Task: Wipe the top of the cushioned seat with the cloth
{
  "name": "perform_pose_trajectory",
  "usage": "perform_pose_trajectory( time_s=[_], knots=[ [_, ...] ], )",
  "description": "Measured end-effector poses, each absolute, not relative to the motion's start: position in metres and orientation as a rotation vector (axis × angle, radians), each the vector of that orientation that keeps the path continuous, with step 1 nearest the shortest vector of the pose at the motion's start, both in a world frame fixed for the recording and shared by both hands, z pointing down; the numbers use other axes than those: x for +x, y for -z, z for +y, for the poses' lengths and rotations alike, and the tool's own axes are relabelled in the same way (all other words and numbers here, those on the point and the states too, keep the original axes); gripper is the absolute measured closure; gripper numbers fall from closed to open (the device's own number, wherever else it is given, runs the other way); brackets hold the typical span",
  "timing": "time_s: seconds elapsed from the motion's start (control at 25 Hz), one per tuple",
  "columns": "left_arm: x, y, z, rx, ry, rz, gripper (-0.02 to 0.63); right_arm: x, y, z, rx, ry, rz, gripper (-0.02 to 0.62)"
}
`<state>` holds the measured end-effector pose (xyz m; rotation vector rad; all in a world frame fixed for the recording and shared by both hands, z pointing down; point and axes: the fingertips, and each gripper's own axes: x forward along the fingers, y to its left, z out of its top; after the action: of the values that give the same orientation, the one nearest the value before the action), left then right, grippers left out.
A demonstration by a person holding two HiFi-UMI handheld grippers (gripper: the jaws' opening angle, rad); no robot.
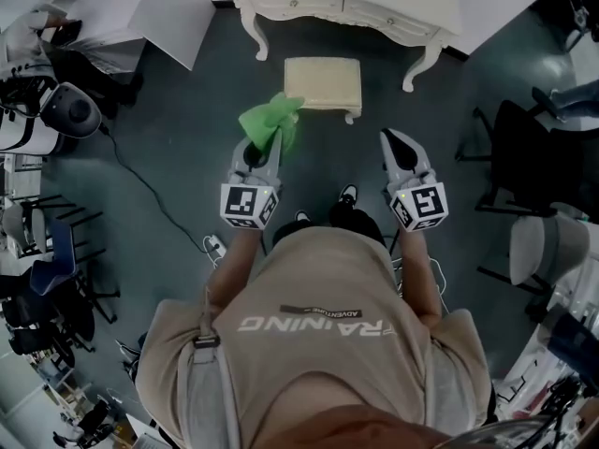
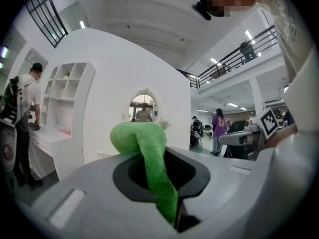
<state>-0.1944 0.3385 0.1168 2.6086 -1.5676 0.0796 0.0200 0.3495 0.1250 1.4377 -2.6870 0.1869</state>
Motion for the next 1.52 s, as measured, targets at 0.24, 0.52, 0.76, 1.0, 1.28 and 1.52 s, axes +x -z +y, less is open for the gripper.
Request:
perform_pose_trajectory(
  time_s=[0.24, 0.52, 0.76, 1.0, 1.28, 1.52],
  knots=[
    [-0.160, -0.105, 0.295, 2.609, -0.106, -1.626, 0.558, 0.049, -0.132, 0.294, 1.360, -0.159, -2.749, 0.594],
    [-0.131, -0.110, 0.263, 2.520, -0.133, -1.710, 0.558, 0.083, -0.147, 0.251, 1.278, -0.219, -2.788, 0.594],
    [-0.127, -0.114, 0.238, 2.489, -0.176, -1.744, 0.559, 0.088, -0.160, 0.217, 1.236, -0.267, -2.795, 0.594],
    [-0.140, -0.121, 0.209, 2.499, -0.163, -1.717, 0.558, 0.066, -0.165, 0.190, 1.214, -0.273, -2.791, 0.594],
    [-0.163, -0.126, 0.156, 2.557, -0.118, -1.609, 0.559, 0.041, -0.153, 0.149, 1.286, -0.276, -2.719, 0.594],
    [-0.204, -0.121, 0.106, 2.609, -0.077, -1.541, 0.558, -0.003, -0.139, 0.109, 1.338, -0.278, -2.704, 0.594]
  ],
)
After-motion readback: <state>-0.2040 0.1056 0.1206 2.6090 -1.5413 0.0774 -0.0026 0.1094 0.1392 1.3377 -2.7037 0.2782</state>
